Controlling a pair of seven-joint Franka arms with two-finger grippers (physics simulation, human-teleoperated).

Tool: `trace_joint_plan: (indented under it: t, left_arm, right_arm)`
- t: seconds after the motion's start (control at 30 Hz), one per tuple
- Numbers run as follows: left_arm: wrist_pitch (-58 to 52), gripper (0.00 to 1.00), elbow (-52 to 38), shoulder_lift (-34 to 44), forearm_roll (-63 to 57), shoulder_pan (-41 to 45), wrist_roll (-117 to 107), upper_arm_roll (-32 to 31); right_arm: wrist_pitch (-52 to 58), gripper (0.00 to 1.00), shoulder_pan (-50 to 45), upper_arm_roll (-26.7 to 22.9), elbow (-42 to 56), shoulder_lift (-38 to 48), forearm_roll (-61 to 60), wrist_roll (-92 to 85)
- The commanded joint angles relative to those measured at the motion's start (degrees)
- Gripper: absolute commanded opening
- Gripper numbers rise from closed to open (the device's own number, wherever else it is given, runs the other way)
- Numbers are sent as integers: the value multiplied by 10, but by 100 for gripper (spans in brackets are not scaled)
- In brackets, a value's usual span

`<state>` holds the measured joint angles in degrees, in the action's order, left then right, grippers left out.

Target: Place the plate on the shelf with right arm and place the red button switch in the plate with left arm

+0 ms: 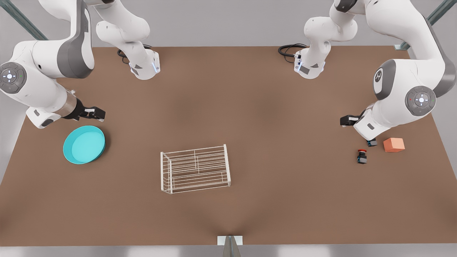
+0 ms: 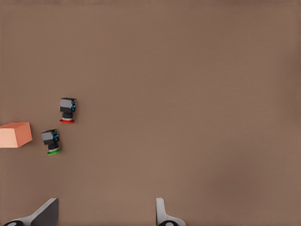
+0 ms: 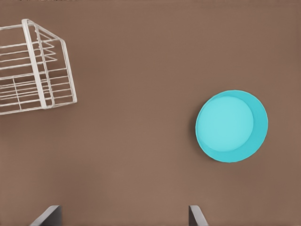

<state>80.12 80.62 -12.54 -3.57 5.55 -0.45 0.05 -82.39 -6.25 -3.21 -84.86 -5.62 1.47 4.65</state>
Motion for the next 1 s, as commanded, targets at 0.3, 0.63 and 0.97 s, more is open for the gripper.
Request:
trace_joint_plan:
  t: [0.3, 0.63, 0.97]
  left_arm:
    - [96, 100, 2, -44, -3, -22, 66, 28]
    - [93, 100, 4, -42, 2, -29, 63, 24]
    - [89, 100, 4, -42, 2, -27, 63, 24]
  right_arm:
    - [-136, 100, 259, -1, 23, -233, -4, -380]
    - [-312, 100, 354, -1, 21, -344, -5, -625]
    - [-392, 100, 380, 0, -65, -356, -94, -632]
